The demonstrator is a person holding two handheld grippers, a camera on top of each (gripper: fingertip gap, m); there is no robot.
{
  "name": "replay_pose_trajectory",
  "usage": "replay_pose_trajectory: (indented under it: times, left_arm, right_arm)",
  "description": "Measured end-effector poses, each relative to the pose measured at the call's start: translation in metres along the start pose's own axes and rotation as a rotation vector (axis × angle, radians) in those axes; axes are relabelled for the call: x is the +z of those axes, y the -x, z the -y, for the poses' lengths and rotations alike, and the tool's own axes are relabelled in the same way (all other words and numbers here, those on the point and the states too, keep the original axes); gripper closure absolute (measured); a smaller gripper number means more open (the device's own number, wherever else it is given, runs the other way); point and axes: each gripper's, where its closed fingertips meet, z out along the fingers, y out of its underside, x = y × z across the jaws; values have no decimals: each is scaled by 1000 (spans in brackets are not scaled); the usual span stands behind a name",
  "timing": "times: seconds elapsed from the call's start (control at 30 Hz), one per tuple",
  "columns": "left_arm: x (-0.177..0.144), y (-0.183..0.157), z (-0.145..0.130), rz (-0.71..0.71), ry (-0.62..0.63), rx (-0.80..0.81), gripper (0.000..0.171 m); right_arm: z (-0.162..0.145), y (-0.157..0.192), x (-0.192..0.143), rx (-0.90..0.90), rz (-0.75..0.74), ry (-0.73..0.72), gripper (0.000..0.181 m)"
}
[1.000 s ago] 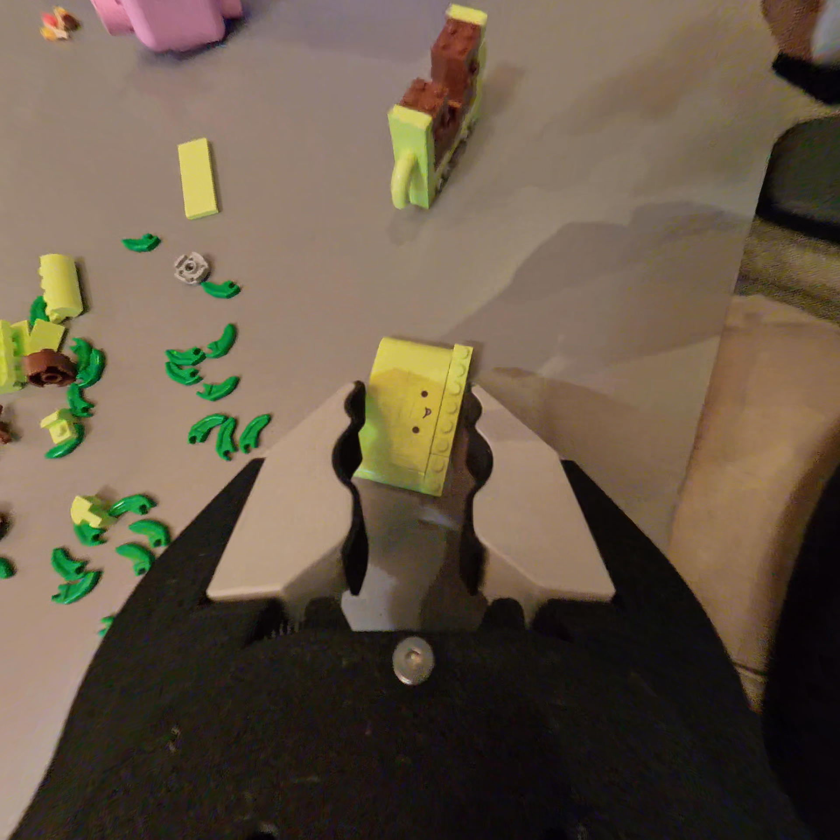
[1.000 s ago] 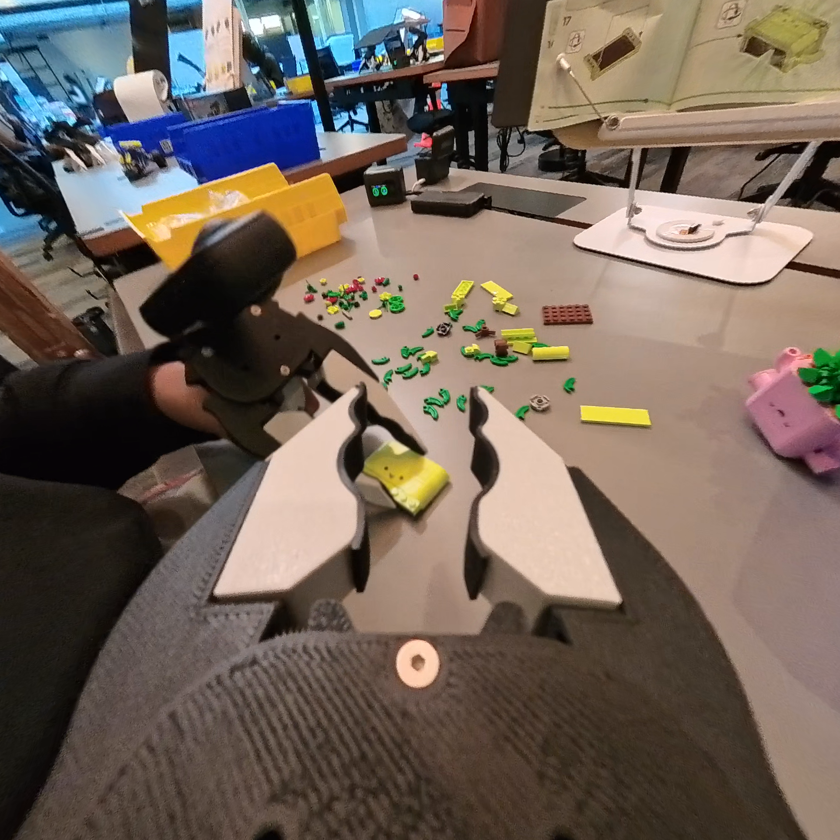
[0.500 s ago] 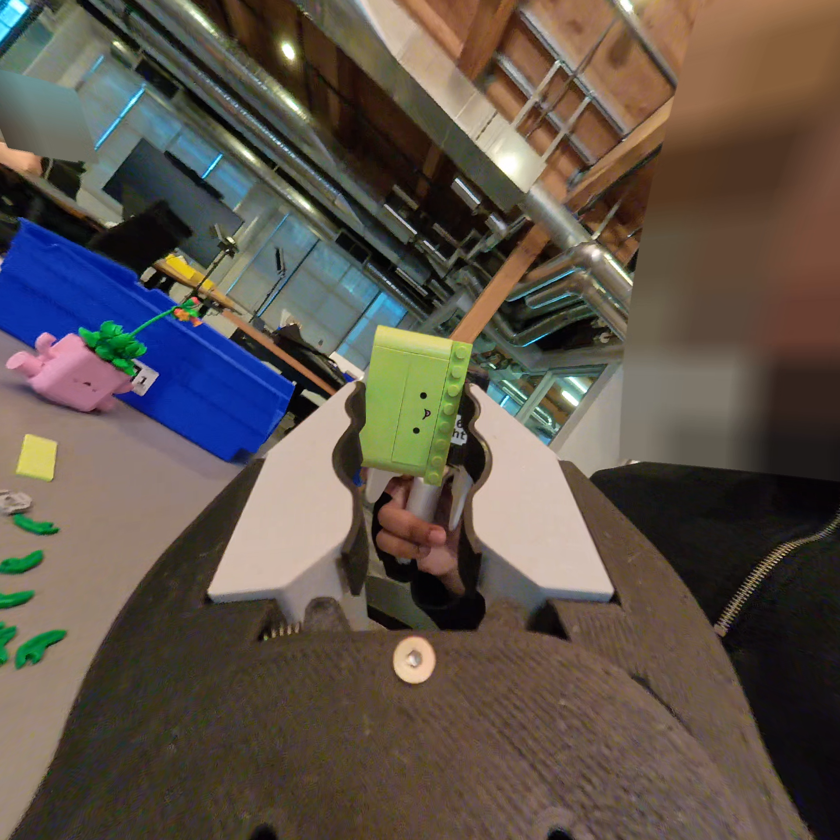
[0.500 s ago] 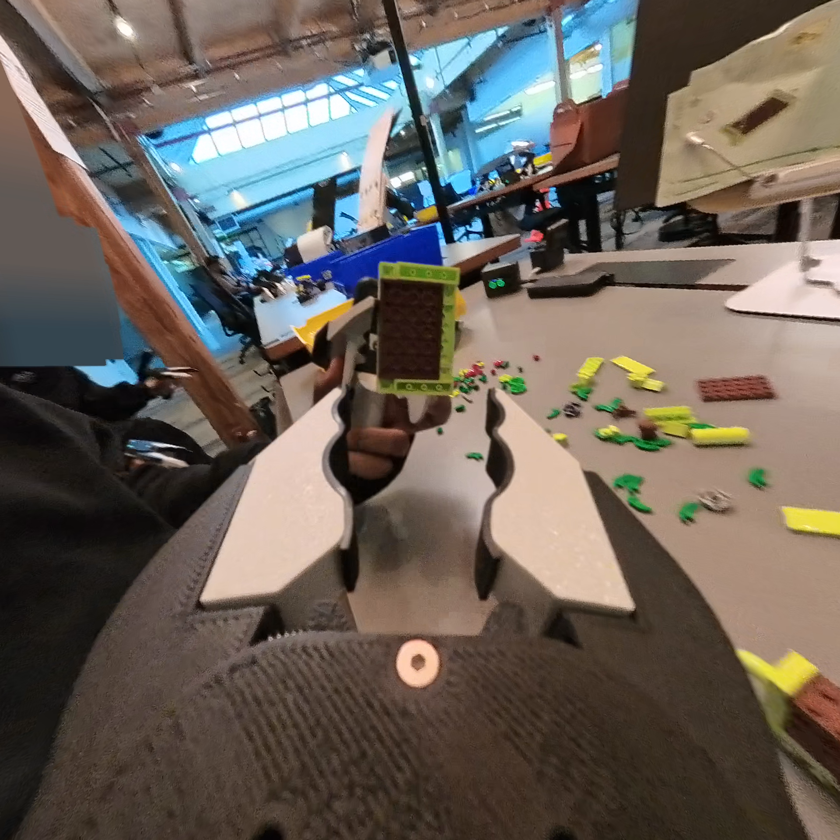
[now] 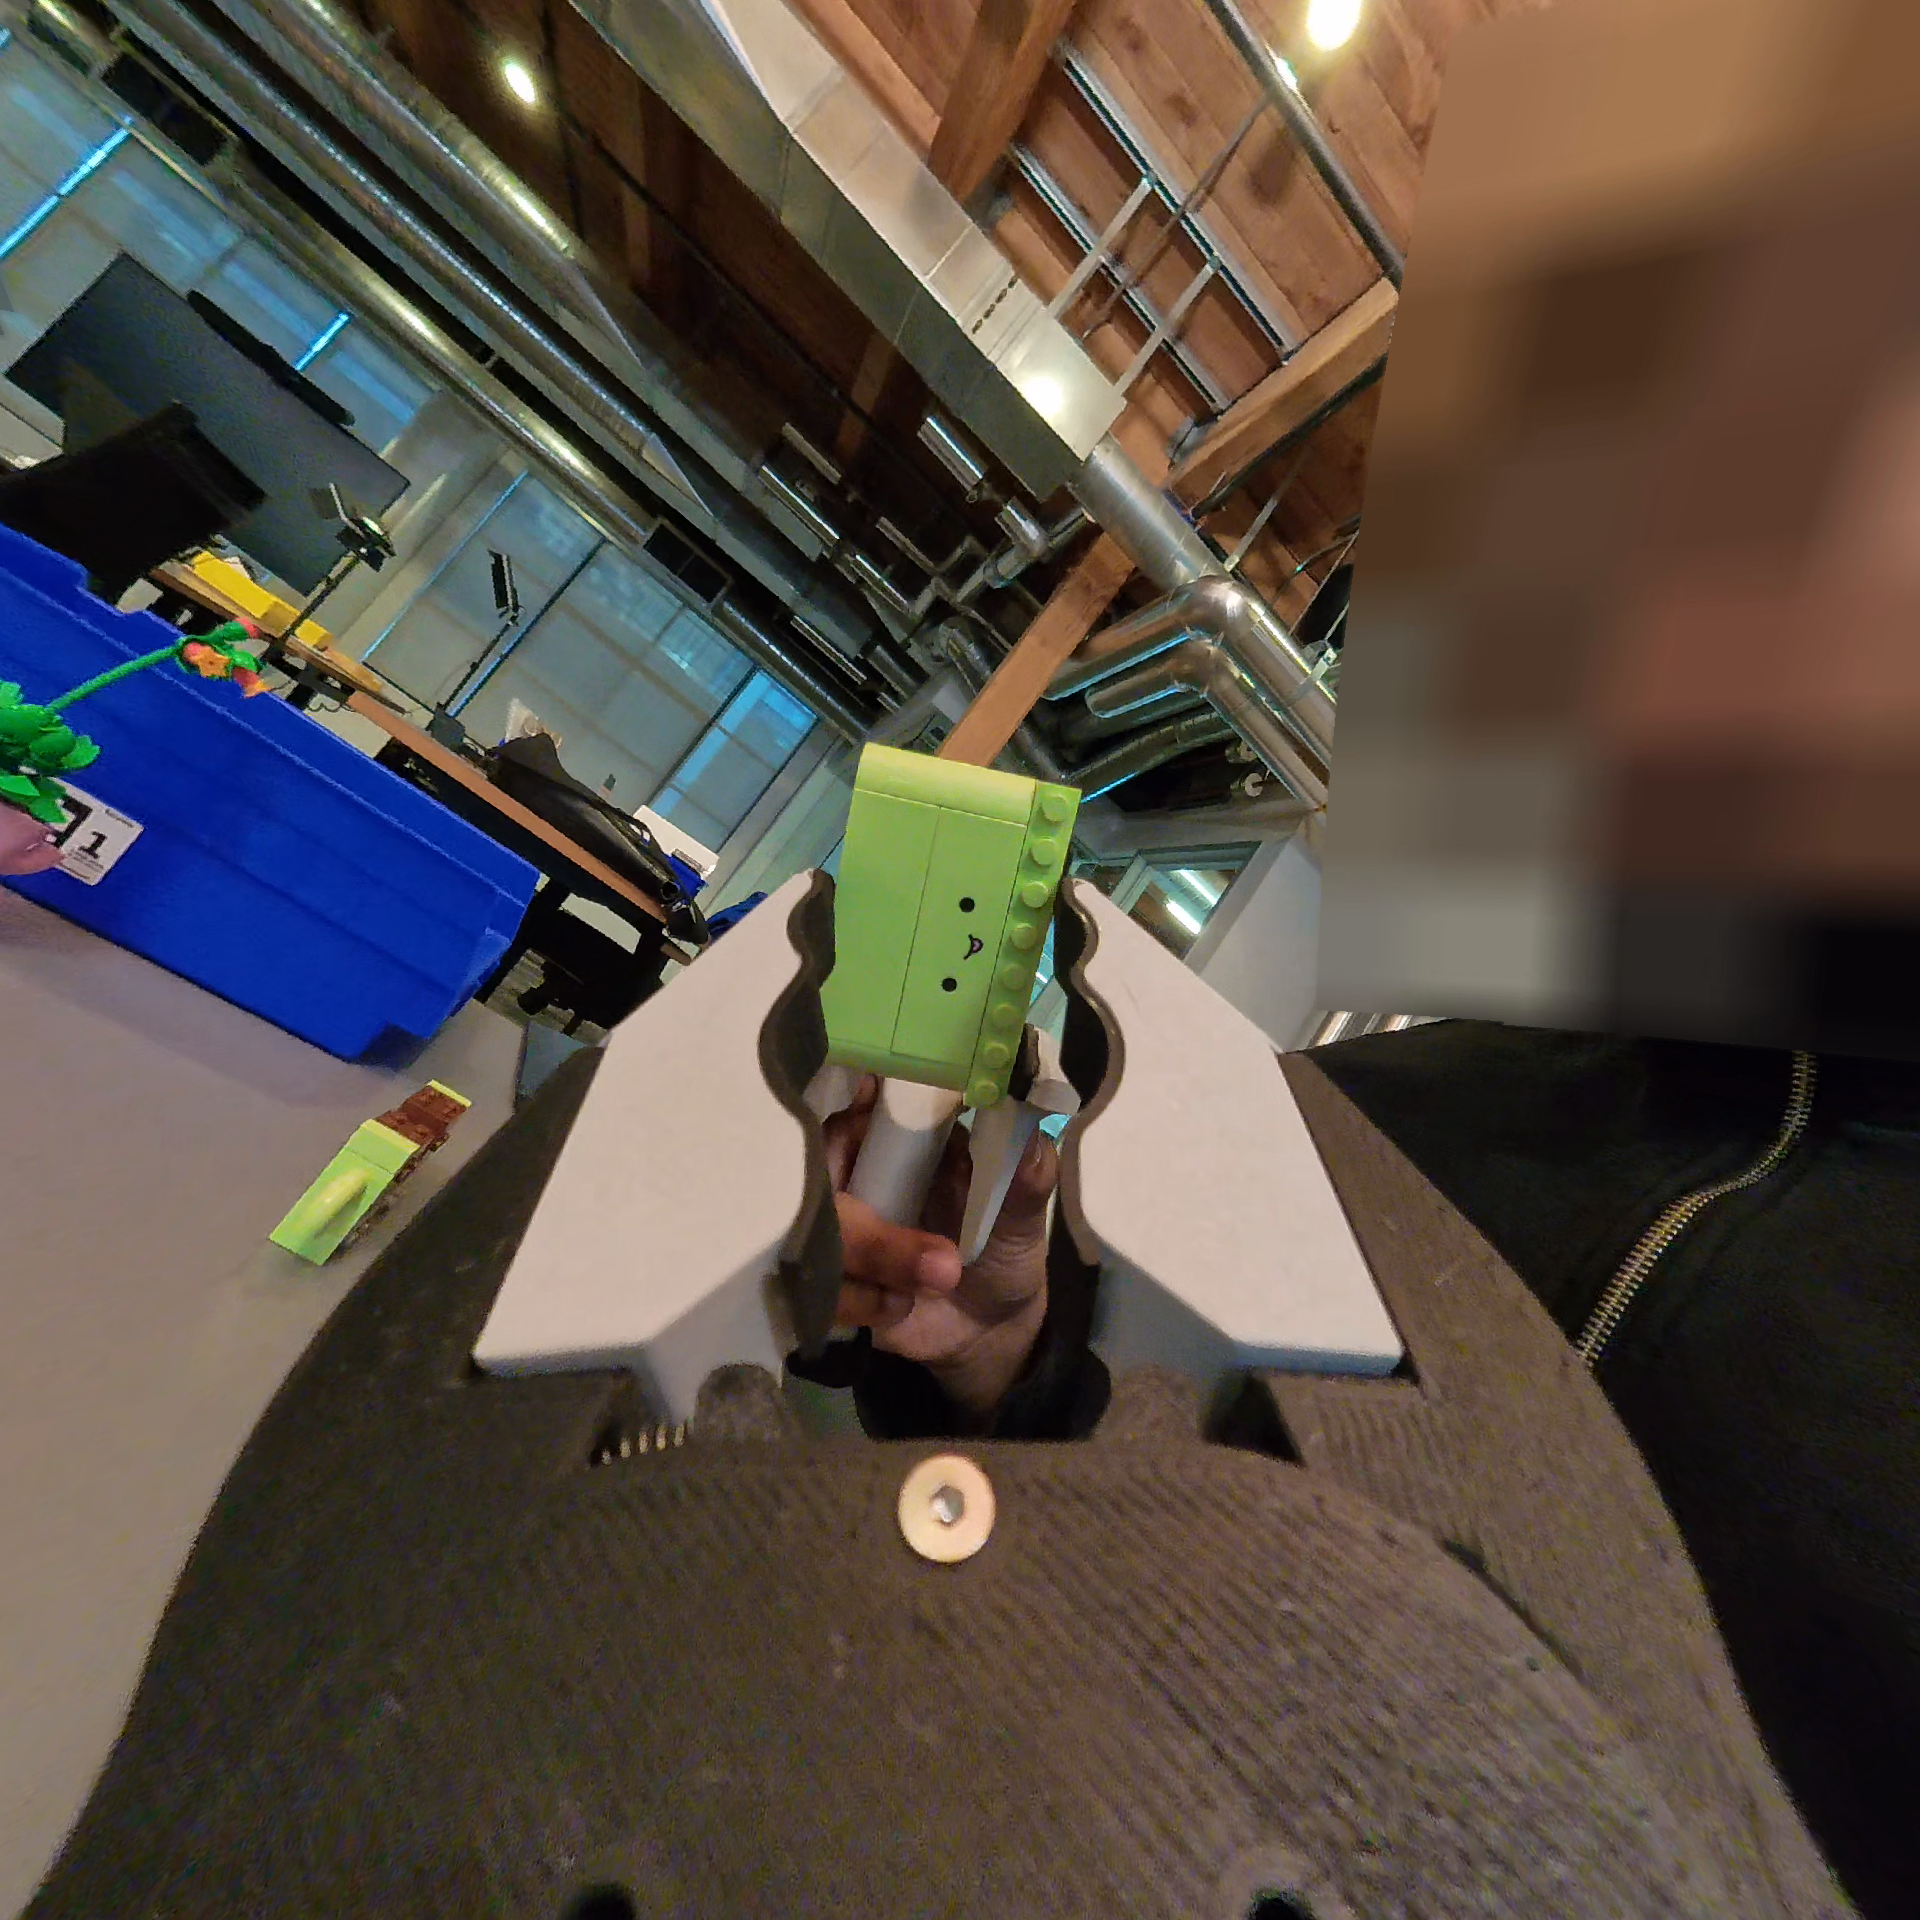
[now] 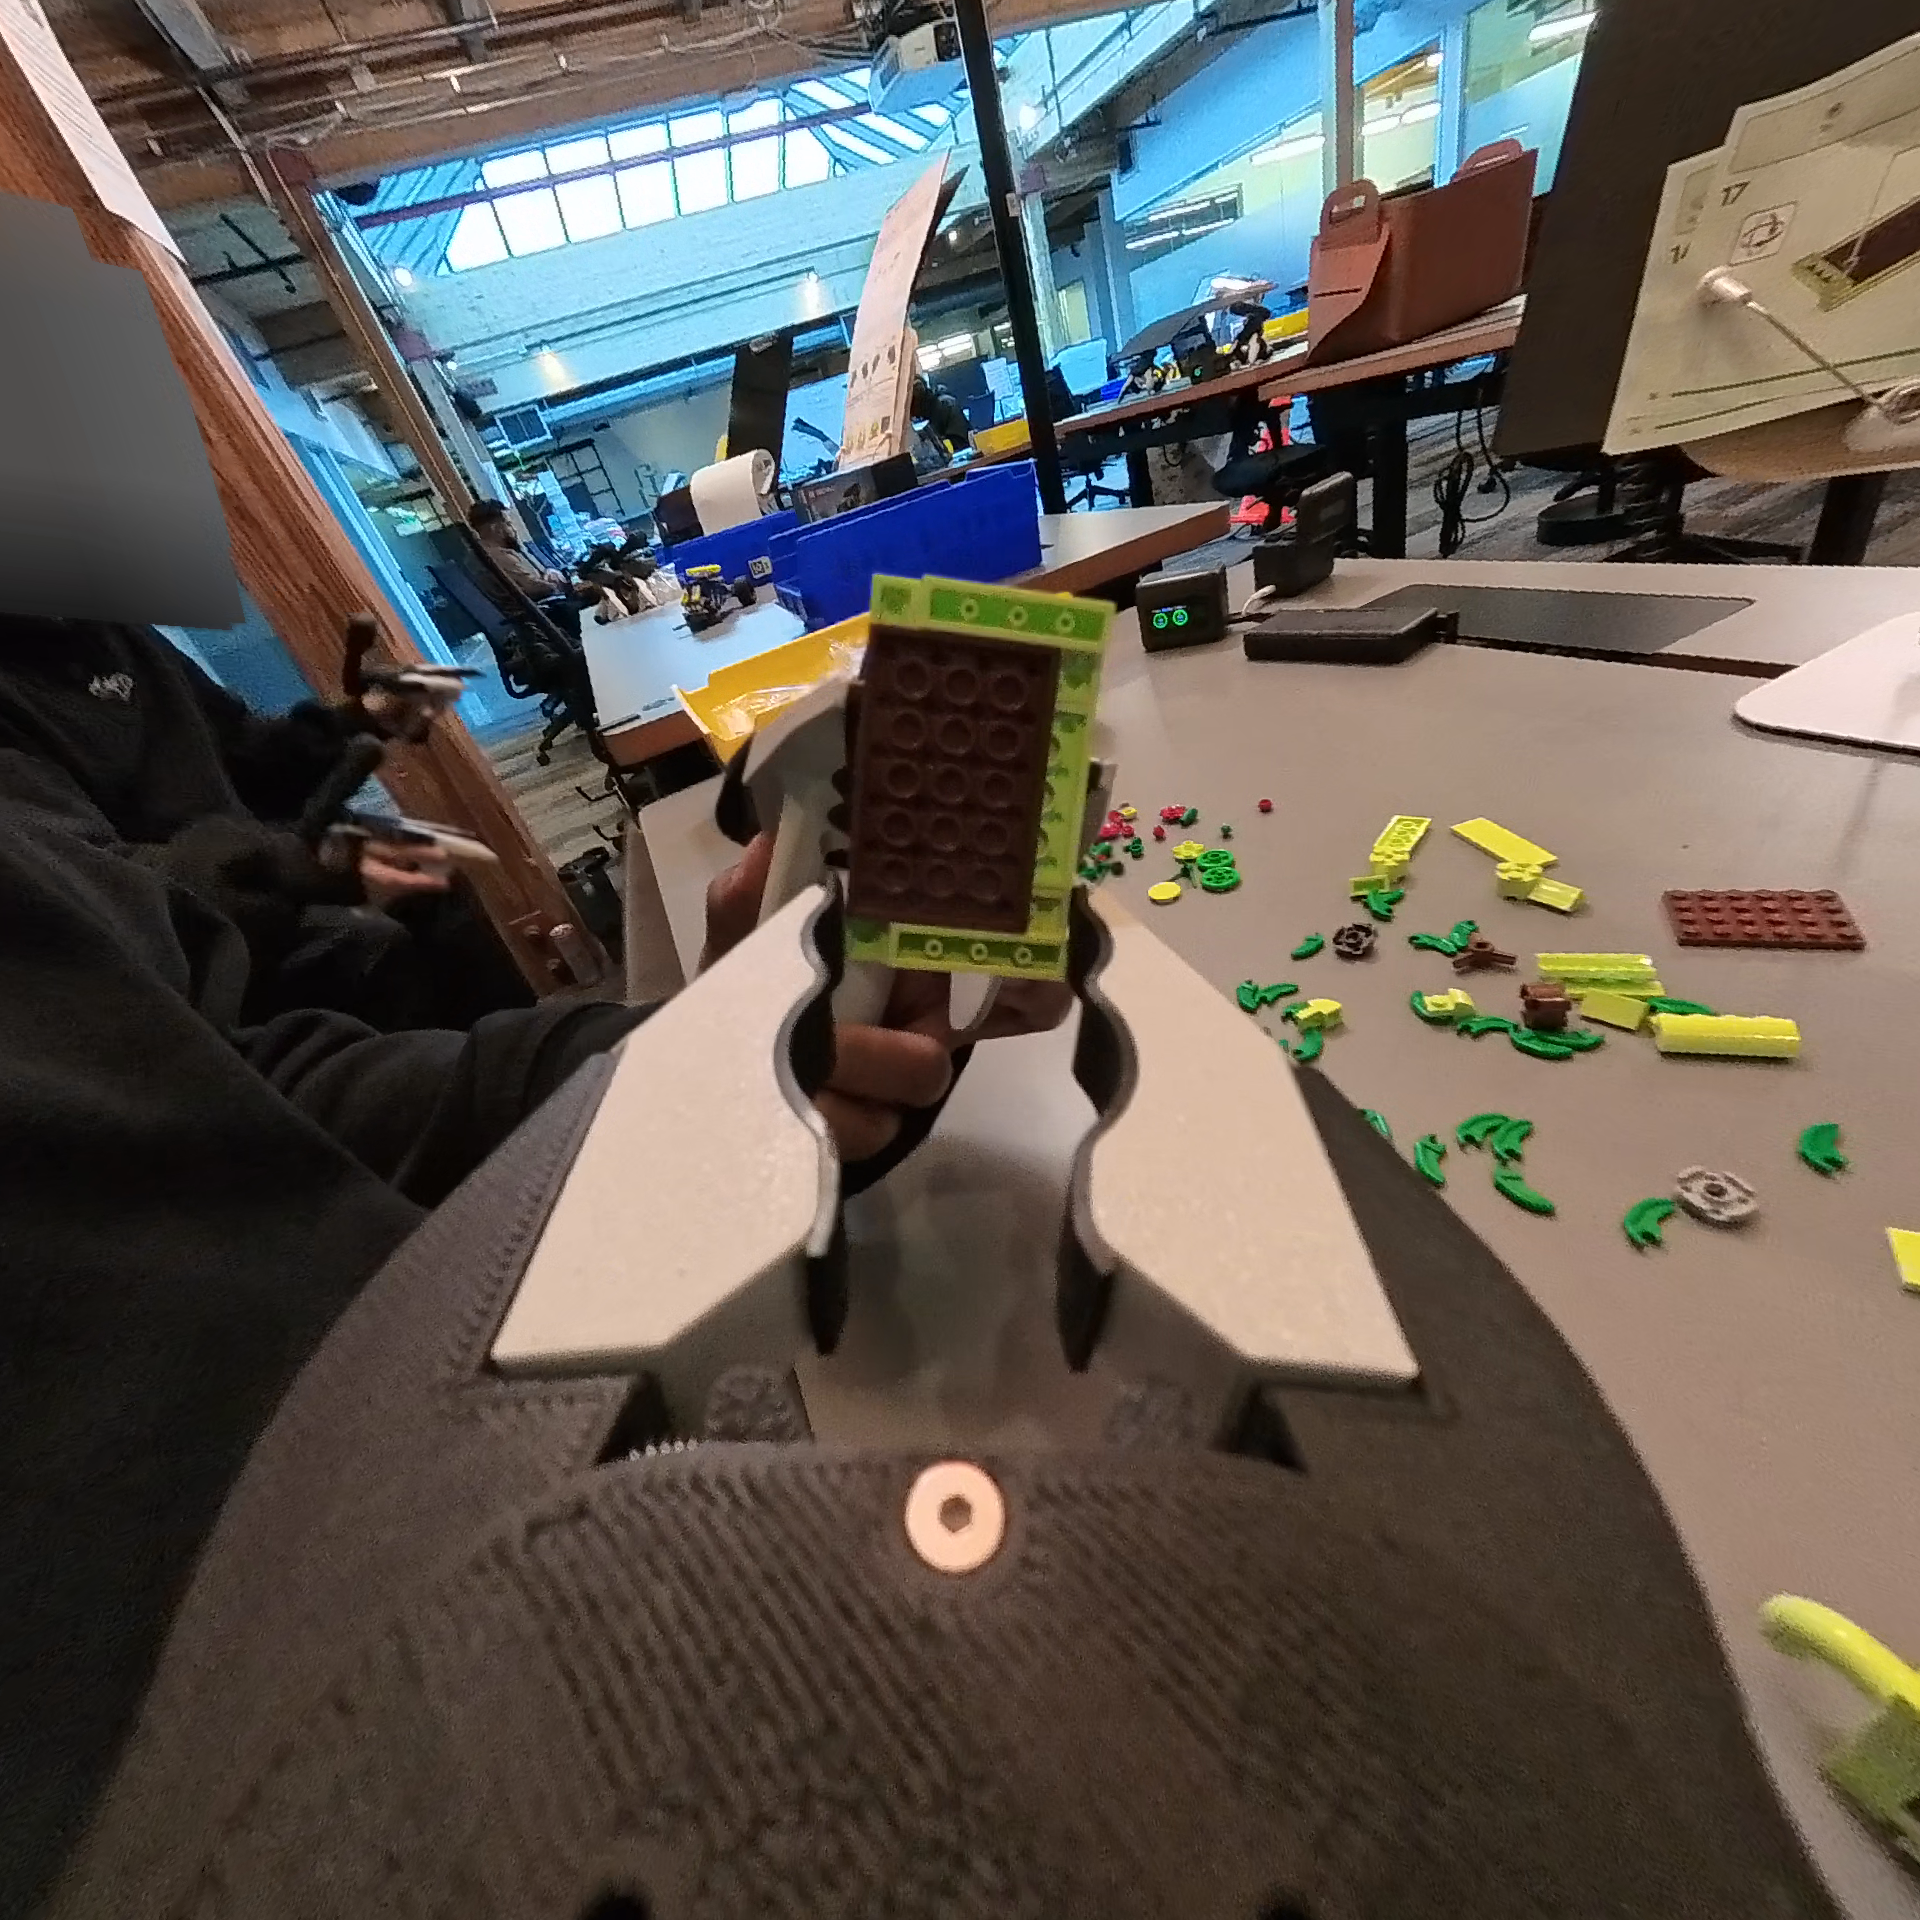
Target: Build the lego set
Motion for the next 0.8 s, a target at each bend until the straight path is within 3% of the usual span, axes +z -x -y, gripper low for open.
replay_pose_trajectory:
  times: [0.2, 0.3, 0.43, 0.47, 0.5, 0.6, 0.73, 0.8]
  left_arm:
    - [-4, 10, 1, 56, -16, 10, 132]
    - [-8, 17, 2, 105, 2, 26, 120]
    - [-15, 27, 1, 208, 56, 102, 118]
    - [-16, 29, 0, 232, 70, 126, 117]
    - [-18, 32, -1, 258, 85, 147, 117]
    - [-24, 40, -3, 330, 129, 195, 114]
    - [-29, 49, -10, 392, 199, 241, 113]
    - [-31, 50, -11, 403, 213, 255, 113]
  right_arm:
    - [-4, -13, -7, -98, -106, 49, 140]
    - [-11, -24, -14, -166, -178, 118, 140]
    - [-26, -38, -22, -223, -244, 207, 140]
    - [-30, -41, -24, -230, -248, 229, 155]
    - [-35, -41, -25, -235, -236, 246, 181]
    - [-50, -45, -26, -190, -221, 287, 181]
    - [-89, -57, -33, -202, -260, 461, 181]
    - [-98, -57, -38, -223, -274, 493, 172]
